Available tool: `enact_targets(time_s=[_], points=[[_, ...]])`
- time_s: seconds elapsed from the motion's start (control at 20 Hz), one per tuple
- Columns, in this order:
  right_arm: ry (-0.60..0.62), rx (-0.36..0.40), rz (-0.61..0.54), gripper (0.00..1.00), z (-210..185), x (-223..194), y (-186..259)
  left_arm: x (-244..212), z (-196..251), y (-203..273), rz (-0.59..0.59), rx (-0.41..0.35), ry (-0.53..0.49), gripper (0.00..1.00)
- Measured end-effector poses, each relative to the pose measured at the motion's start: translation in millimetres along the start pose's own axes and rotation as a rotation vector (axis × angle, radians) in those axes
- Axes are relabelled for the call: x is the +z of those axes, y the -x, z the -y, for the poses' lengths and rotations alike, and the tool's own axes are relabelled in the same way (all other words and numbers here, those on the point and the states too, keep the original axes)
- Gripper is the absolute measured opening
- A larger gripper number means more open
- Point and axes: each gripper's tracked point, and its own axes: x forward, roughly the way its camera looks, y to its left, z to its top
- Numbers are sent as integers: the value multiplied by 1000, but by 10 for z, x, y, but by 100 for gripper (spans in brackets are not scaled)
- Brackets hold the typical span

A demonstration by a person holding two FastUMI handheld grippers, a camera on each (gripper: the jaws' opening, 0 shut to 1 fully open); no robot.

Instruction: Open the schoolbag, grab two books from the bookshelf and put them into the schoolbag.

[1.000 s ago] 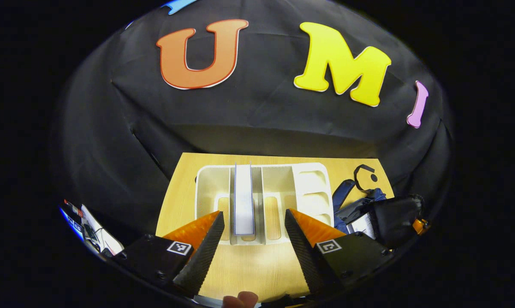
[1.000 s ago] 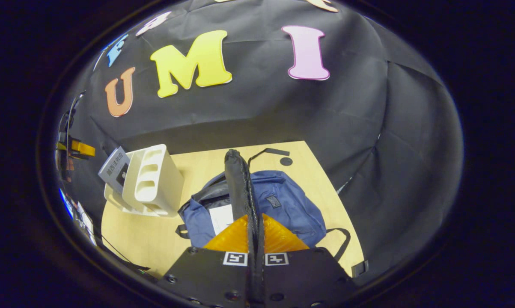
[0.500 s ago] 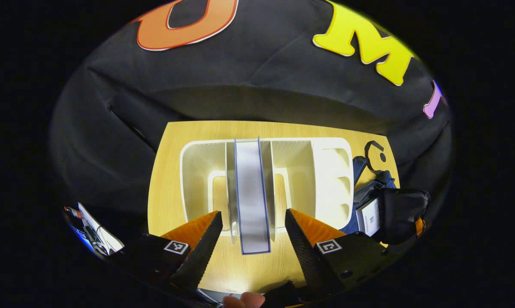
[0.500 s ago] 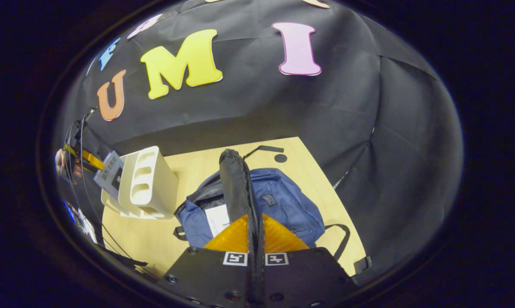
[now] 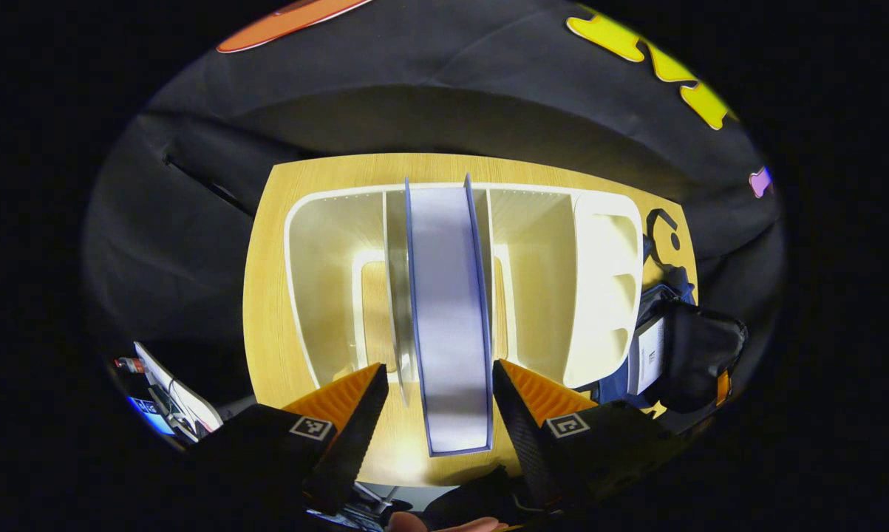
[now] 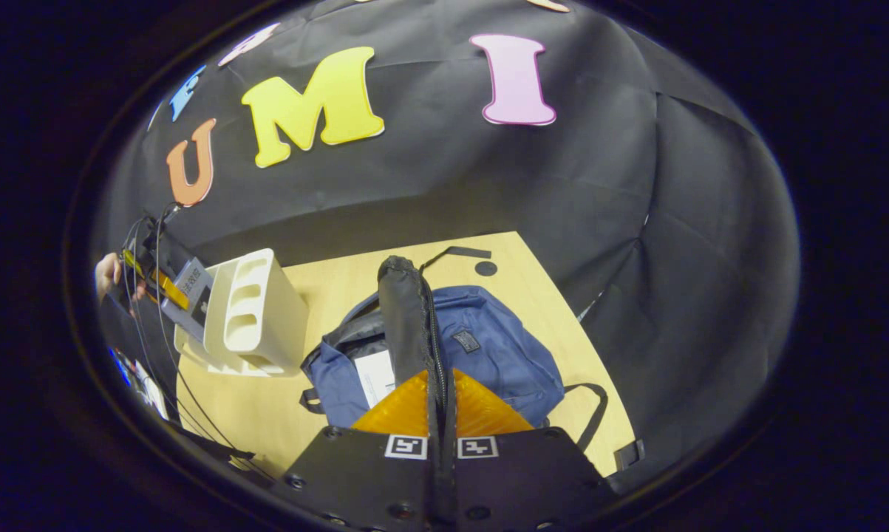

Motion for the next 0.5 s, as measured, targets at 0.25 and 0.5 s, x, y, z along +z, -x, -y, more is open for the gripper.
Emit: enact_targets(time_s=[0.25,0.5], points=[[9,3,3,3,25,-36,20,-73,-23,-82,-72,33,17,68],[11,4,10,3,94,-55,47,-185,-6,-41,-120,55,80,41]])
